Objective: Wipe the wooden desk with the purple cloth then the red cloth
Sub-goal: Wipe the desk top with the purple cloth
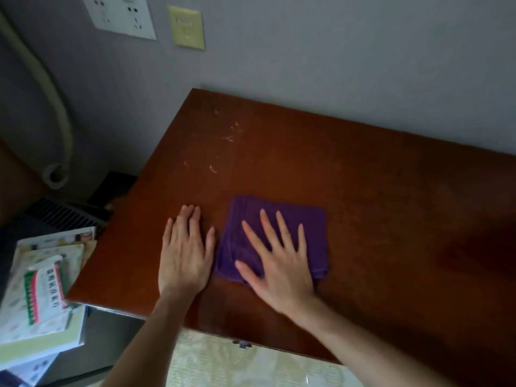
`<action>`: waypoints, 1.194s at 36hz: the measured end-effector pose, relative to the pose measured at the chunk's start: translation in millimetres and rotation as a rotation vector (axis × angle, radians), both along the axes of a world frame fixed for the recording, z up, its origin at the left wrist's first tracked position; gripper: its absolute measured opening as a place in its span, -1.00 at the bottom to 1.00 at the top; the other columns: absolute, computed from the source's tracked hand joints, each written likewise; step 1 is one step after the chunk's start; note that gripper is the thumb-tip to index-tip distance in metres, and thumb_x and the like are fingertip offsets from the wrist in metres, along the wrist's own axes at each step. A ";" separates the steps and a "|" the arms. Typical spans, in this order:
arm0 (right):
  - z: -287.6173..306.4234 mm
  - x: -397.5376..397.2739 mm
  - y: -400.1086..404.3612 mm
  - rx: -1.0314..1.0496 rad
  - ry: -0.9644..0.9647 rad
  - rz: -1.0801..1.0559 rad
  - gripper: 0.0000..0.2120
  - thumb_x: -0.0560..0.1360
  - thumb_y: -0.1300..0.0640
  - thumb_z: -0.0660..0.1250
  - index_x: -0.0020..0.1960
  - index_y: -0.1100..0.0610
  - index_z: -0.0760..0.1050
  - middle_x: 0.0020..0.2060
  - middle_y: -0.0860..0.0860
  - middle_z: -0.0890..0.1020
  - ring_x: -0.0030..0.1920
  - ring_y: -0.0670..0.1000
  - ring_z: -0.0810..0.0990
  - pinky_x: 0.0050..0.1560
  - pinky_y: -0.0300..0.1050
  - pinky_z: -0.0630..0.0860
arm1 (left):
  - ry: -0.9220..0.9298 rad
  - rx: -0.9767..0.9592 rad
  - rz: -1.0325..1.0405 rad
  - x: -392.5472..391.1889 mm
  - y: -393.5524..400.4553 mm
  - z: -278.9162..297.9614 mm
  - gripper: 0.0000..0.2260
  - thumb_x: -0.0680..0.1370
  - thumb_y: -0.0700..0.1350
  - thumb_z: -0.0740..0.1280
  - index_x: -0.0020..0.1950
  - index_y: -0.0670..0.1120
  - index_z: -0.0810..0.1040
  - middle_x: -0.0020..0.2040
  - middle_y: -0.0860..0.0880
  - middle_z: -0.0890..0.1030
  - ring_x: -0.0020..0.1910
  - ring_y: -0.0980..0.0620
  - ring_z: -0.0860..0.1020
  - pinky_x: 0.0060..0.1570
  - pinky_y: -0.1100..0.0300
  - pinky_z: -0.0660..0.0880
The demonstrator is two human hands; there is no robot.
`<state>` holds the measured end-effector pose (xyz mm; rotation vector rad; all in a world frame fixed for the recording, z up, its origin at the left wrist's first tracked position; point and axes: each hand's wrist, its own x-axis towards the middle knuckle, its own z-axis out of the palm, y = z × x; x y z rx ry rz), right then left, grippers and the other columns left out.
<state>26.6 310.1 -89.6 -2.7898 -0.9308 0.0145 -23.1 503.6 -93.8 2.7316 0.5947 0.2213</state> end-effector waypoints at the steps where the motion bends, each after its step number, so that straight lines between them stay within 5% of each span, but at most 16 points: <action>1: 0.5 -16.3 -1.6 -0.017 0.003 -0.010 -0.31 0.60 -0.43 0.00 0.66 -0.21 0.05 0.67 -0.02 0.06 0.67 0.15 -0.01 0.55 0.43 0.01 | 0.002 -0.010 -0.002 -0.2 0.4 1.4 -0.45 0.68 0.13 -0.07 0.56 -0.17 0.23 0.54 -0.15 0.29 0.58 -0.04 0.15 0.57 -0.02 0.04; 7: 3.0 -36.8 5.2 -0.078 0.028 -0.083 -0.31 0.59 -0.46 -0.01 0.65 -0.25 0.04 0.67 -0.04 0.07 0.66 0.12 0.02 0.53 0.43 0.09 | -0.093 -0.187 0.044 -4.4 2.9 9.5 -0.61 0.70 0.03 0.06 0.46 -0.09 0.39 0.49 -0.10 0.30 0.53 -0.07 0.23 0.50 -0.11 0.23; 13: 3.1 -14.9 22.4 -0.067 0.017 -0.093 -0.31 0.58 -0.47 -0.03 0.65 -0.25 0.05 0.67 -0.03 0.08 0.67 0.13 0.01 0.54 0.42 0.05 | -0.115 -0.065 -0.003 -8.6 28.4 16.0 -0.59 0.64 0.05 0.11 0.43 -0.06 0.44 0.45 -0.12 0.36 0.49 -0.07 0.28 0.49 -0.09 0.19; 26: -3.9 193.5 138.8 0.001 -0.010 -0.070 -0.29 0.54 -0.50 -0.09 0.63 -0.28 0.08 0.67 -0.04 0.09 0.66 0.11 -0.02 0.58 0.34 -0.08 | 0.041 0.033 -0.045 0.8 119.1 4.4 -0.52 0.64 0.16 0.04 0.55 0.06 0.27 0.52 -0.12 0.28 0.56 -0.08 0.19 0.49 -0.11 0.19; 33: -0.8 292.1 185.5 0.027 -0.013 -0.075 -0.33 0.56 -0.49 0.01 0.61 -0.30 0.13 0.67 -0.05 0.11 0.66 0.08 0.00 0.57 0.32 -0.09 | 0.054 0.038 -0.067 3.2 121.1 4.6 -0.51 0.66 0.14 0.02 0.57 0.05 0.25 0.53 -0.12 0.28 0.59 -0.03 0.15 0.56 0.08 -0.05; 43: 3.6 329.8 202.7 -0.053 -0.007 -0.025 -0.33 0.59 -0.45 -0.01 0.64 -0.27 0.05 0.68 -0.04 0.05 0.66 0.12 -0.03 0.58 0.38 -0.10 | 0.024 0.018 -0.079 3.5 122.4 2.5 -0.51 0.65 0.15 0.04 0.57 0.04 0.26 0.51 -0.10 0.31 0.59 -0.01 0.15 0.53 -0.04 0.11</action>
